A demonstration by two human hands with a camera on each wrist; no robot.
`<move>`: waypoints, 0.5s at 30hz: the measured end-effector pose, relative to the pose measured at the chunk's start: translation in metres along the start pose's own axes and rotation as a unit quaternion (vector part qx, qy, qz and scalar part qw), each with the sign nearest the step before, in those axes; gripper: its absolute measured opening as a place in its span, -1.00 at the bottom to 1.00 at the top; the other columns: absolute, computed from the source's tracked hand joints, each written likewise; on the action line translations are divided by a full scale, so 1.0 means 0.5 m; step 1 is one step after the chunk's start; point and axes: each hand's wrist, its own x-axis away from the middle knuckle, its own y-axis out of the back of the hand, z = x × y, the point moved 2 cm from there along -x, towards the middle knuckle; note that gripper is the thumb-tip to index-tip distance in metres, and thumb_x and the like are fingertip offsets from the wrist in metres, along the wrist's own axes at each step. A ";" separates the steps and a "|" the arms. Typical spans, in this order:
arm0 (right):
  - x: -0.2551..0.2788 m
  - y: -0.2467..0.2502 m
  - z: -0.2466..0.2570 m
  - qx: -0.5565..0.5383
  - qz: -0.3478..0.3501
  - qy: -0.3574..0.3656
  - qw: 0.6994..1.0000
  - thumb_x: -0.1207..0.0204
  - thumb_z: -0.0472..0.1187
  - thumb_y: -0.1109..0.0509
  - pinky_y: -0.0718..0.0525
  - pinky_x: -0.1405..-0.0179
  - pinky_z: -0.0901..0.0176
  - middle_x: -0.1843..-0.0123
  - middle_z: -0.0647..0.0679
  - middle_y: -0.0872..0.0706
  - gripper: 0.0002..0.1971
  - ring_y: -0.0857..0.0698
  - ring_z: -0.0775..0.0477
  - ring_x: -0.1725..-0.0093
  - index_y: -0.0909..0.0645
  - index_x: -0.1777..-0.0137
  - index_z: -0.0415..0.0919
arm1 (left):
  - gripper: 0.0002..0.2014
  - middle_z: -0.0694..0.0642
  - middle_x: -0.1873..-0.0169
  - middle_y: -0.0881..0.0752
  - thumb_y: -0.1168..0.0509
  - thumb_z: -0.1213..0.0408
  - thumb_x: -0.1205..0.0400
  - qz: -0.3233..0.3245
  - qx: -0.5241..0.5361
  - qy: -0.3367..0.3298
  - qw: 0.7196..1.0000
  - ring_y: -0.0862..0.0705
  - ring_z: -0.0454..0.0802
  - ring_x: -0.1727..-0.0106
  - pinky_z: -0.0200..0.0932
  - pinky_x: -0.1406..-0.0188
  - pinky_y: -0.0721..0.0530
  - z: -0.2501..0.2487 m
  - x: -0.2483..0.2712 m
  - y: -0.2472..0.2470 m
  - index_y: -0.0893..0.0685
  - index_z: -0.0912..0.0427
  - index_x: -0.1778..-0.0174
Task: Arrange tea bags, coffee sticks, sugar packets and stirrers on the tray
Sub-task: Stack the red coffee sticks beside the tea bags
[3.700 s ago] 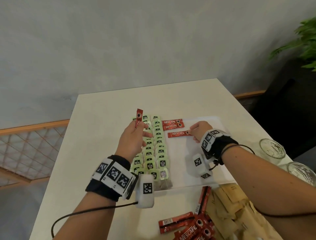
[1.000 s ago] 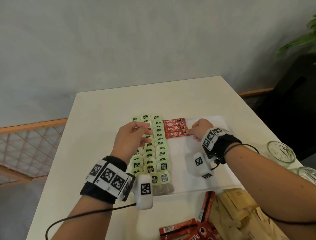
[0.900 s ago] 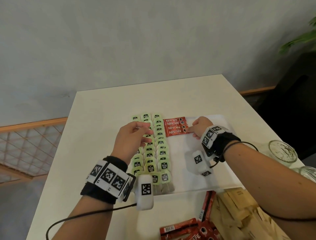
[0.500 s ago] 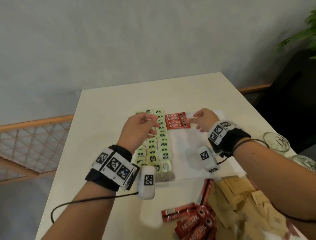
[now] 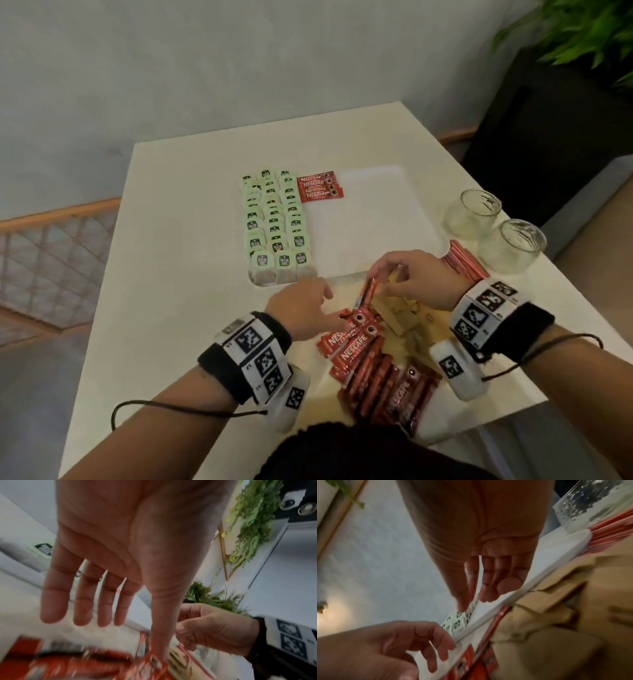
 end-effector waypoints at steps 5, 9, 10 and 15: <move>0.009 -0.056 -0.005 0.123 0.035 0.040 0.991 -0.54 -0.41 -0.29 -0.36 0.06 0.55 -0.28 0.22 -0.54 -0.51 -0.46 0.48 0.12 -0.66 -0.29 0.19 | -0.35 0.04 -0.30 -0.53 -0.42 -0.26 -0.47 -0.045 -0.104 0.027 0.993 -0.52 0.06 -0.31 0.04 -0.18 -0.58 -0.014 0.005 -0.043 -0.46 0.04 -0.35; -0.005 -0.070 -0.007 0.140 0.009 0.020 0.990 -0.52 -0.33 -0.37 -0.50 -0.02 0.33 -0.16 0.23 -0.55 -0.66 -0.51 0.34 0.15 -0.74 -0.13 0.13 | -0.54 0.03 -0.16 -0.64 -0.41 -0.14 -0.55 -0.048 -0.107 0.012 0.993 -0.63 0.05 -0.17 -0.05 0.01 -0.54 -0.021 0.000 -0.043 -0.53 0.04 -0.23; -0.010 -0.070 -0.009 0.141 0.005 0.013 0.990 -0.51 -0.32 -0.39 -0.56 -0.05 0.27 -0.12 0.24 -0.55 -0.69 -0.55 0.29 0.12 -0.75 -0.07 0.14 | -0.56 0.03 -0.14 -0.66 -0.41 -0.12 -0.56 -0.041 -0.109 0.012 0.993 -0.65 0.05 -0.15 -0.05 0.04 -0.54 -0.023 -0.001 -0.042 -0.54 0.05 -0.22; -0.024 -0.070 -0.017 0.137 -0.007 -0.003 0.991 -0.48 -0.21 -0.49 -0.58 -0.11 0.24 -0.01 0.22 -0.53 -0.82 -0.60 0.17 -0.03 -0.73 0.08 0.16 | -0.64 0.13 -0.14 -0.68 -0.33 -0.01 -0.66 -0.009 -0.151 0.005 0.989 -0.67 0.12 -0.13 -0.05 0.02 -0.58 -0.033 -0.012 -0.036 -0.56 0.19 -0.22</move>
